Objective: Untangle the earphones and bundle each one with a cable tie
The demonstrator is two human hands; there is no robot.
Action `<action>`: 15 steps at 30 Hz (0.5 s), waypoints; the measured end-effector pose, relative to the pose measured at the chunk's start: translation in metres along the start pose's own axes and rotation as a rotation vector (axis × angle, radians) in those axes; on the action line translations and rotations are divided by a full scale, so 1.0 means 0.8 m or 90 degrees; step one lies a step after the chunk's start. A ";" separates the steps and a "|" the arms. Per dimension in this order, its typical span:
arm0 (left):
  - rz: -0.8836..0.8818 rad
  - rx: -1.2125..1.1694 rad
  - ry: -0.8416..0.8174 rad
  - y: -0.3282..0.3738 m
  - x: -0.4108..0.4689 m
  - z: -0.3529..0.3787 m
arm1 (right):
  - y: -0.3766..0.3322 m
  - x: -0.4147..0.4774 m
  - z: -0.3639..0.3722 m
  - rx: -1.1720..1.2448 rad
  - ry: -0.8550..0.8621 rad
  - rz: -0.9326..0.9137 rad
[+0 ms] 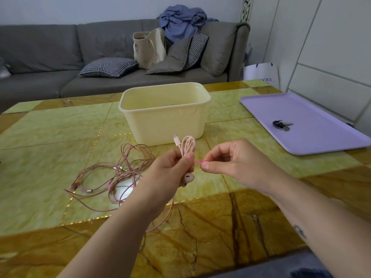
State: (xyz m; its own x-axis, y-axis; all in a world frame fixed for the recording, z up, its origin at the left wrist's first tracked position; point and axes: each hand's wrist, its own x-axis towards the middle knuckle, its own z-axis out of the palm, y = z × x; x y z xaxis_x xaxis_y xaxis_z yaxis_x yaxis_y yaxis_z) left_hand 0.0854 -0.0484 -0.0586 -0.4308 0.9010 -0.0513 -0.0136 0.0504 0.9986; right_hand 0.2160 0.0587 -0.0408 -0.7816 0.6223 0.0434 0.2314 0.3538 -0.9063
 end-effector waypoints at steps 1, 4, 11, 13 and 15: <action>0.006 0.010 -0.009 -0.002 0.000 0.002 | 0.001 0.000 0.001 0.002 0.002 -0.003; 0.004 -0.005 -0.056 -0.006 0.001 0.004 | 0.005 -0.002 0.000 0.010 0.002 -0.010; 0.003 -0.104 -0.076 -0.010 0.004 0.004 | 0.005 -0.003 -0.001 0.045 0.022 -0.045; -0.003 -0.130 -0.069 -0.011 0.004 0.005 | 0.005 -0.003 0.001 0.048 0.041 -0.058; -0.015 -0.158 -0.072 -0.010 0.003 0.004 | 0.004 -0.002 0.003 0.040 0.055 -0.062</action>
State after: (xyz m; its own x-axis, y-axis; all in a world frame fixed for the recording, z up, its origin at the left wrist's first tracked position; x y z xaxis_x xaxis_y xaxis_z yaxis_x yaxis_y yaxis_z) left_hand 0.0876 -0.0456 -0.0671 -0.3251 0.9437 -0.0608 -0.2493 -0.0235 0.9681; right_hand 0.2169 0.0569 -0.0445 -0.7456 0.6455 0.1658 0.1176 0.3724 -0.9206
